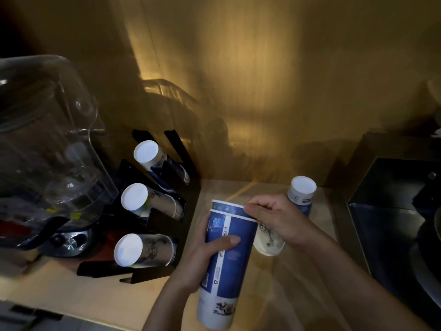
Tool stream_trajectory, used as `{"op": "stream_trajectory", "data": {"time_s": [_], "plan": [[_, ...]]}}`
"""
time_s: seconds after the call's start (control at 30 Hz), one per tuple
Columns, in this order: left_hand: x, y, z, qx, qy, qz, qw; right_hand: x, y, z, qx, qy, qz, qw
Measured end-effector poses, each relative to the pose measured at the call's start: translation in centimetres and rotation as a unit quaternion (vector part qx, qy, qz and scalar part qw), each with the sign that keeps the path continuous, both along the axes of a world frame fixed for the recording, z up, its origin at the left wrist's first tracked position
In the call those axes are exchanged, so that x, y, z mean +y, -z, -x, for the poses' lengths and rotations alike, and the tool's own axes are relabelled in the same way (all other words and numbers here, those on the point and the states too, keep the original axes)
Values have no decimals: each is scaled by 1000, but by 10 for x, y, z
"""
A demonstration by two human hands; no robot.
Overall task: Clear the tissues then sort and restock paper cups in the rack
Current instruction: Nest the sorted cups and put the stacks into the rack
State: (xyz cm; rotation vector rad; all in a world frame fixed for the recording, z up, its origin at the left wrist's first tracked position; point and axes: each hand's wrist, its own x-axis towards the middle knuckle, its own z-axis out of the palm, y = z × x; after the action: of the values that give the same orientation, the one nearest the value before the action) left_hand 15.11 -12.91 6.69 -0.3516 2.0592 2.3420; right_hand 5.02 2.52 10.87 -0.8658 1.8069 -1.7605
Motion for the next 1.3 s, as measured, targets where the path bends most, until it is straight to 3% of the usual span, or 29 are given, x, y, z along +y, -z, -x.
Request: {"op": "stream_trajectory", "data": {"time_s": [0.23, 0.4, 0.57, 0.67, 0.77, 0.87, 0.97, 1.03, 1.17, 1.3], "plan": [[-5, 6, -10, -22, 65, -149, 986, -1, 2, 0, -20, -32, 27, 999], [-4, 10, -10, -26, 41, -129, 990, 4, 7, 4, -10, -37, 16, 999], [-6, 1, 0, -28, -10, -94, 995, -3, 14, 5, 39, 46, -2, 998], [-19, -4, 8, 14, -69, -141, 987, -11, 18, 6, 55, 88, 9, 995], [-35, -11, 13, 52, -75, -186, 978, -18, 20, 5, 115, 39, -14, 992], [-46, -28, 16, -6, -114, -209, 971, -28, 24, 6, 193, -1, -58, 980], [-55, -40, 5, -51, -105, -220, 969, -44, 20, 6, 164, -13, -70, 984], [-64, -43, -2, -46, -95, -176, 979, -56, 12, 8, 134, 16, -43, 990], [-79, -62, 2, 7, -80, -3, 997, -82, -4, 13, 96, 42, 23, 994], [-106, -84, 1, 40, -40, 65, 996, -112, -17, 21, 76, 66, 46, 994]]}}
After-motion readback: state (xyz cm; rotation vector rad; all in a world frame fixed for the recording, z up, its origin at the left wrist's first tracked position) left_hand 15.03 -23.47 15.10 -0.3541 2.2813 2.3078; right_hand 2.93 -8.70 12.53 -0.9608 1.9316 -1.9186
